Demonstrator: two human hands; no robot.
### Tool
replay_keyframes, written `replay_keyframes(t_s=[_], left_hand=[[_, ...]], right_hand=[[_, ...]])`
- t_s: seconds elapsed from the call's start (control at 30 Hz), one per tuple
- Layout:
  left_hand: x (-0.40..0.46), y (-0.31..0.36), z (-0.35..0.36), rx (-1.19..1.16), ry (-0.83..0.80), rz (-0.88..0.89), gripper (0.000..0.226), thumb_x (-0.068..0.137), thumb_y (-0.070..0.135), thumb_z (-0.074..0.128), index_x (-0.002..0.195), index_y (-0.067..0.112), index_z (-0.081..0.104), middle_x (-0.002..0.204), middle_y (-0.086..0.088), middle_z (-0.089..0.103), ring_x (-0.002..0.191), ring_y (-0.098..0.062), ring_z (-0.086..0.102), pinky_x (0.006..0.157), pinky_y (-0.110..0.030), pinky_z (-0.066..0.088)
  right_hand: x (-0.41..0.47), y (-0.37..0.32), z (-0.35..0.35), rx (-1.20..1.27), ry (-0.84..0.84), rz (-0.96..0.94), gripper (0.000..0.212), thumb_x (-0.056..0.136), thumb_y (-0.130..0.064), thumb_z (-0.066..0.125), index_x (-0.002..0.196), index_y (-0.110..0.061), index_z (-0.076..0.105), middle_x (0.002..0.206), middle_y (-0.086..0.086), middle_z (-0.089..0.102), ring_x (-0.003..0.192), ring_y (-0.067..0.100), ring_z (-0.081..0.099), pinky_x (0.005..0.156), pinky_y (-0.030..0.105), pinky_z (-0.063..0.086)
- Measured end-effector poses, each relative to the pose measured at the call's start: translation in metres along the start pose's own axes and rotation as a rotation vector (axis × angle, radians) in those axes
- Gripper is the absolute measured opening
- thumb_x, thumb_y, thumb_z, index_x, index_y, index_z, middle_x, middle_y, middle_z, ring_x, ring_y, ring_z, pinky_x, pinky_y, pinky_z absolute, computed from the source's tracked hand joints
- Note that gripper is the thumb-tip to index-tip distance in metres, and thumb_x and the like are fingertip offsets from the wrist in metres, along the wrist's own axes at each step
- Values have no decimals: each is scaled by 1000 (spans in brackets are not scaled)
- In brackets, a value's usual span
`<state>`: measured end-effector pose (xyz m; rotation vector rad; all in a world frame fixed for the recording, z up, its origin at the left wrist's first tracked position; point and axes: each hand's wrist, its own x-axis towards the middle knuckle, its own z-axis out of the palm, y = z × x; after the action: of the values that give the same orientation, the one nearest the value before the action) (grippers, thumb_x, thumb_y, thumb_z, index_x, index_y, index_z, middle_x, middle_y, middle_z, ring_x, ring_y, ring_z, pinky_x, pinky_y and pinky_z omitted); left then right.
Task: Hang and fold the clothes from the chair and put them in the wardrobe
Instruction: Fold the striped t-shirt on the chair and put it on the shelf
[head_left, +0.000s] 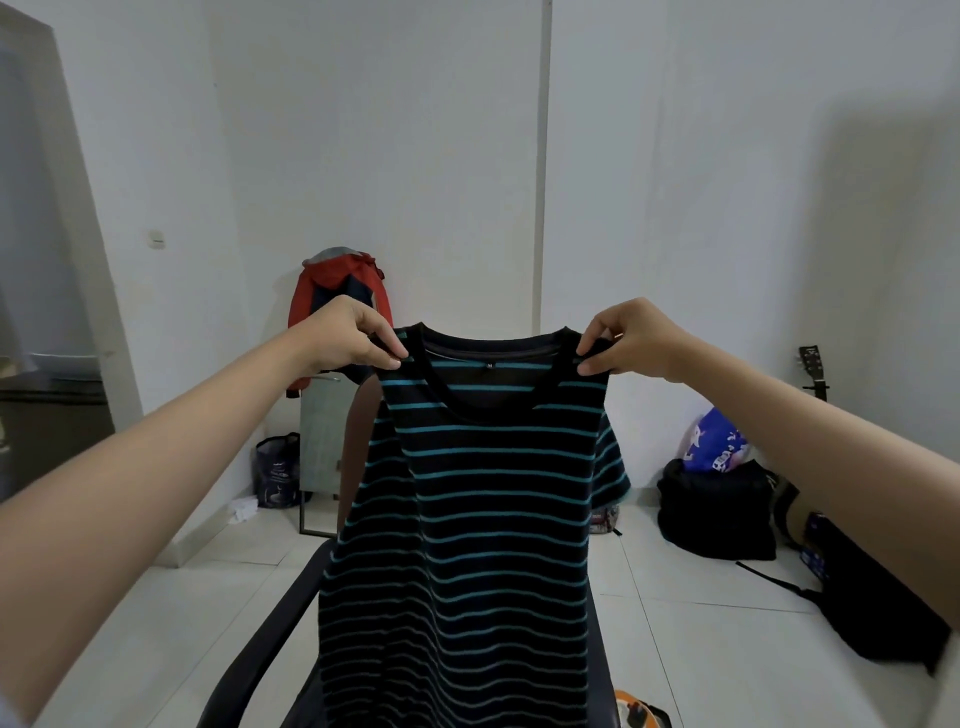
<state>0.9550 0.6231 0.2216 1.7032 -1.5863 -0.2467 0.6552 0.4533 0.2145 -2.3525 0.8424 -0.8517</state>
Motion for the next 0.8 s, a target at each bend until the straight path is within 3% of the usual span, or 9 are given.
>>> replay_keyframes(t_s=[0.07,0.17,0.3,0.47,0.53,0.6,0.7,0.8], left_hand=[[1,-1,-5,9,-46,-44,16,71,-2,76,73,14,75,68,1,71,66,-6,66,66,-17,56],[2,1,-11,79,-93,-92,14,72,2,77,81,12,76,85,-9,72,80,-17,68,75,-26,58],[3,5,-12,51,-45,-77,13,72,0,76,81,9,73,80,-6,69,70,-11,65,57,-16,53],[1,-4,-13,-144,-1,-35,19,76,-8,69,79,10,72,80,-4,71,70,-9,69,57,-15,52],[1,-8,-13,9,-3,-23,15,76,-5,71,80,9,73,83,-7,70,71,-10,67,59,-18,53],[3,-10,-12,201,9,10,13,74,-1,75,78,11,74,86,-6,70,78,-14,65,72,-24,54],[6,-12,-10,226,129,73,15,72,-2,75,78,12,74,84,-1,69,80,-12,63,83,-27,51],[7,-14,-9,241,124,67,17,74,0,74,76,17,74,85,-4,71,76,-14,61,78,-26,49]], right_hand=[[0,-2,-2,27,-8,0,19,66,0,82,73,-13,71,85,18,61,75,25,61,74,33,60],[-1,-8,-1,61,-21,-18,19,67,3,80,76,-11,71,87,10,66,78,22,65,75,30,59],[0,-17,3,68,-28,-26,18,70,4,78,76,-12,72,80,2,68,73,15,65,69,22,58],[3,-20,7,119,58,-24,20,71,7,76,73,-12,71,78,10,67,66,13,64,63,19,54],[5,-19,12,32,75,-23,18,71,2,78,73,-15,72,79,18,65,68,20,58,66,25,52],[8,-19,19,-80,91,-26,15,72,-4,79,72,-17,72,76,21,65,65,21,53,65,25,47],[11,-23,26,-150,190,-64,15,76,-3,74,73,-17,69,67,0,63,58,10,52,53,7,40],[14,-24,23,-167,208,-62,14,76,-3,74,74,-16,70,74,1,66,65,13,57,58,11,41]])
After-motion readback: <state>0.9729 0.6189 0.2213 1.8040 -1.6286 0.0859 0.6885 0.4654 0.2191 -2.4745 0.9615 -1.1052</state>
